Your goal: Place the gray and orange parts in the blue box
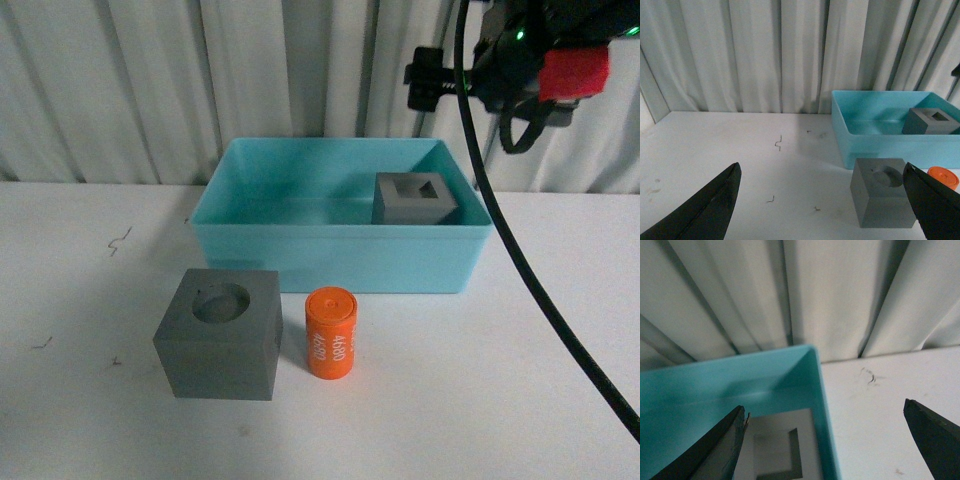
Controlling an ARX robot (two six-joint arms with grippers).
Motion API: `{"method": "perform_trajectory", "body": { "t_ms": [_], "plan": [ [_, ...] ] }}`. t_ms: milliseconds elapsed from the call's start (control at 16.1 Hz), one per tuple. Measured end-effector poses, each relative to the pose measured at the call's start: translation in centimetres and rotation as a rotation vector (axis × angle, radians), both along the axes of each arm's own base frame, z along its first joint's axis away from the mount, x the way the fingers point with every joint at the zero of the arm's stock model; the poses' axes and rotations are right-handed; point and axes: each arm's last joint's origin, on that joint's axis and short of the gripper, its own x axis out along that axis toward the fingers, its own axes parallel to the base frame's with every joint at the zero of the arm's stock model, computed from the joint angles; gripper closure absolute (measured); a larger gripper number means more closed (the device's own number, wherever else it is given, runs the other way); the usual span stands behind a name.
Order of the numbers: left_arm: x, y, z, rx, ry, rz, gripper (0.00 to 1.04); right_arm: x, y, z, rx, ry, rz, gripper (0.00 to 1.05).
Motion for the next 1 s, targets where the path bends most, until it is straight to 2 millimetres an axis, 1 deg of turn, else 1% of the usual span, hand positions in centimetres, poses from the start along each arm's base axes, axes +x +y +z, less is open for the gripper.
{"method": "perform_trajectory", "body": {
  "t_ms": [62,125,187,249,311,374,436,498,561,685,810,934,997],
  "plan": [
    [0.0,0.0,0.0,0.0,0.0,0.0,0.07,-1.3,-0.7,1.8,-0.009,-0.054,-0.018,0.07],
    [0.0,0.0,0.0,0.0,0.0,0.0,0.07,-3.9,-2.4,4.3,-0.022,-0.107,-0.08,0.06],
    [0.0,0.0,0.0,0.0,0.0,0.0,0.07,-6.8,-4.2,5.8,-0.029,-0.136,-0.157,0.06],
    [0.0,0.0,0.0,0.0,0.0,0.0,0.07,-10.1,-5.3,5.9,-0.035,-0.127,-0.233,0.06],
    [0.0,0.0,0.0,0.0,0.0,0.0,0.07,-13.5,-5.8,4.5,-0.033,-0.058,-0.308,0.06],
    [0.0,0.0,0.0,0.0,0.0,0.0,0.07,-15.0,-5.7,2.8,-0.021,-0.009,-0.332,0.06],
    [0.0,0.0,0.0,0.0,0.0,-0.001,0.07,-15.0,-5.5,2.1,0.001,-0.006,-0.329,0.07],
    [0.0,0.0,0.0,0.0,0.0,0.0,0.07,-15.1,-5.9,1.4,0.068,-0.192,-0.169,0.18],
    [0.0,0.0,0.0,0.0,0.0,0.0,0.07,-17.6,-6.7,0.3,0.006,-0.31,-0.02,0.33],
    [0.0,0.0,0.0,0.0,0.0,0.0,0.07,-19.3,-7.3,-0.1,-0.036,-0.375,0.015,0.42],
    [0.0,0.0,0.0,0.0,0.0,0.0,0.07,-20.1,-7.6,0.0,-0.054,-0.412,0.02,0.47],
    [0.0,0.0,0.0,0.0,0.0,0.0,0.07,-21.8,-8.3,0.6,-0.08,-0.487,0.019,0.6],
    [0.0,0.0,0.0,0.0,0.0,0.0,0.07,-26.0,-9.1,-1.3,-0.109,-0.456,0.046,0.97]
  ]
}}
